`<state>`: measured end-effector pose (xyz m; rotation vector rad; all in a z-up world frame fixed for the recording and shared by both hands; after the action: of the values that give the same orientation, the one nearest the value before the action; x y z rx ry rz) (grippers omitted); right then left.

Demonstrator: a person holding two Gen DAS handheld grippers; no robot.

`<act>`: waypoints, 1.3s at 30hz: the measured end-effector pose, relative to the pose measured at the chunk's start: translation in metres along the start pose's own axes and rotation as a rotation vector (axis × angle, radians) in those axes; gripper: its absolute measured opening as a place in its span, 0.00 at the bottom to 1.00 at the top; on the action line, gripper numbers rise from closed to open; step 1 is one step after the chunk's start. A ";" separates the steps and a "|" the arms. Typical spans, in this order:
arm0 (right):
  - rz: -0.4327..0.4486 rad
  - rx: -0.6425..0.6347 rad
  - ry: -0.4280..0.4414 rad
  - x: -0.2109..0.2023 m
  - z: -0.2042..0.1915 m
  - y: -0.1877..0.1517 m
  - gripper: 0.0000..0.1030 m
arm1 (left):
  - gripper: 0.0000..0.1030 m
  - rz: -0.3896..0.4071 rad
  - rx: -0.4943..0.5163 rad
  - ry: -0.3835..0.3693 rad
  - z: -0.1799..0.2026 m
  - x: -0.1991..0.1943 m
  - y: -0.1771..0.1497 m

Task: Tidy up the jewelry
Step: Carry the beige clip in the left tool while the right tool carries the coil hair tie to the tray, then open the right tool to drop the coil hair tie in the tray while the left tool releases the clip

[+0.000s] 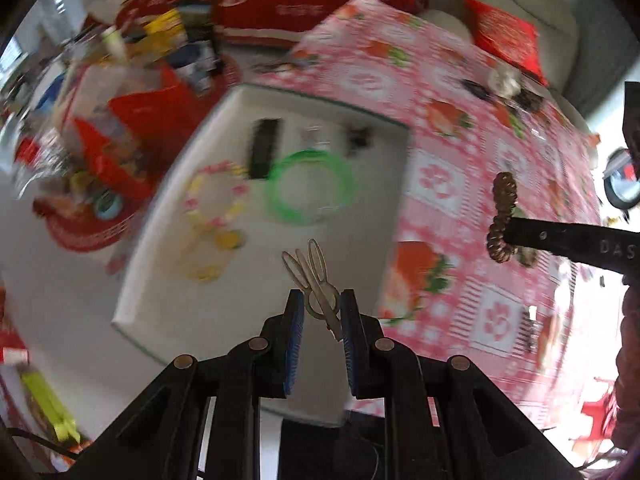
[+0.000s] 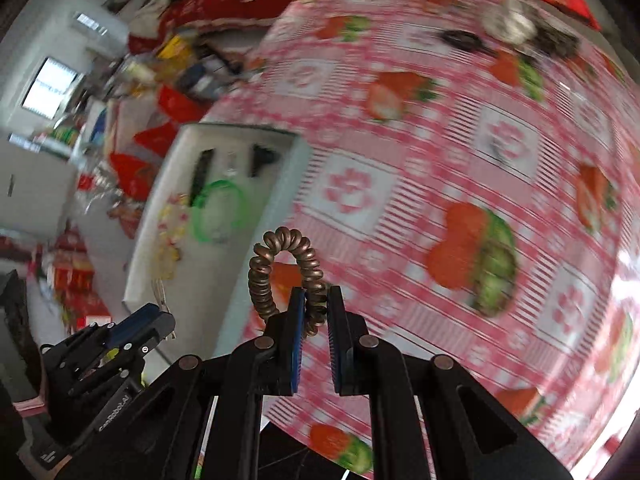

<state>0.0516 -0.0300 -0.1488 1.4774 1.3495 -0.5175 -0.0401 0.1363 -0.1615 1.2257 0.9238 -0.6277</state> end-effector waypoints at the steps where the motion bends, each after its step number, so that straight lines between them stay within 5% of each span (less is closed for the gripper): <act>1: -0.008 -0.019 0.010 0.005 -0.010 0.002 0.12 | 0.24 -0.003 -0.013 0.013 -0.009 0.001 -0.002; 8: -0.067 -0.107 0.057 0.044 -0.063 0.008 0.12 | 0.24 -0.028 -0.096 0.083 -0.064 0.013 -0.017; 21: -0.207 -0.209 0.086 0.118 -0.129 -0.009 0.12 | 0.24 -0.078 -0.148 0.138 -0.101 0.049 -0.029; 36: -0.268 -0.210 0.074 0.145 -0.135 -0.015 0.12 | 0.24 -0.111 -0.118 0.157 -0.101 0.062 -0.032; 39: -0.271 -0.198 0.090 0.145 -0.135 -0.015 0.22 | 0.24 -0.114 -0.111 0.160 -0.100 0.061 -0.031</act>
<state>0.0367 0.1528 -0.2242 1.1762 1.6353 -0.4772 -0.0601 0.2291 -0.2364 1.1411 1.1545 -0.5661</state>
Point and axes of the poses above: each gripper's, at about its wrist camera, not at the fingertips, and x roughly the way its jaws point, z to its right, y to its top, the point moved 5 cm from there along x, roughly the way its jaws point, and after that the axes turned 13 degrees about z, right-handed, at the moved point
